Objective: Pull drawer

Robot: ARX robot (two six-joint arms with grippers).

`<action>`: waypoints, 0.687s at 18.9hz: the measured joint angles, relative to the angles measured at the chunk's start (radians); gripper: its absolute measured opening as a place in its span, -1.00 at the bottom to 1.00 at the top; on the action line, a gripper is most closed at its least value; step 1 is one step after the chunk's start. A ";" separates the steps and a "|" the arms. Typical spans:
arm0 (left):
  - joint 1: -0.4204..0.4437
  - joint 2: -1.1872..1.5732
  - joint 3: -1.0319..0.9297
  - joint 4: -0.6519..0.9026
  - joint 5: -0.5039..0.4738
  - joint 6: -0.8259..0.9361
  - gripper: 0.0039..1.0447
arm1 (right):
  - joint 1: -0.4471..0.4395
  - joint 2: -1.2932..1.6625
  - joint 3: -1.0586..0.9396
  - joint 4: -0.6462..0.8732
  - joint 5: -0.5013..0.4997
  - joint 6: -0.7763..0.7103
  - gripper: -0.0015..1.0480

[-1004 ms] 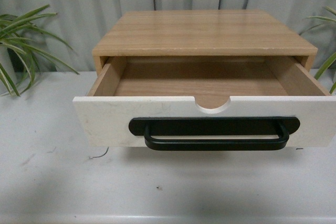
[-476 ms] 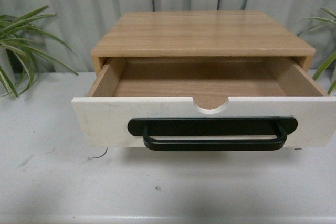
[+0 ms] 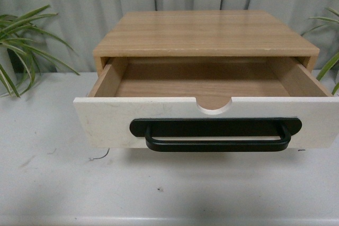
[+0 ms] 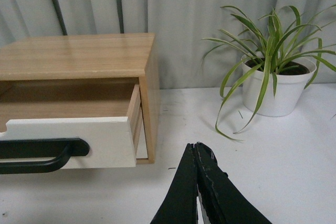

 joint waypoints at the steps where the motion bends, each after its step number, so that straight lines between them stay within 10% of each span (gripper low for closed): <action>1: 0.000 0.000 0.000 -0.001 0.000 0.000 -0.97 | 0.000 0.000 0.000 0.000 0.000 0.000 -0.96; 7: 0.000 0.000 0.000 0.000 0.000 0.000 -0.91 | 0.000 0.000 0.000 0.000 0.000 0.000 -0.91; 13: 0.000 0.000 0.000 0.000 0.000 0.000 0.44 | 0.000 0.000 0.000 0.000 0.000 0.000 0.44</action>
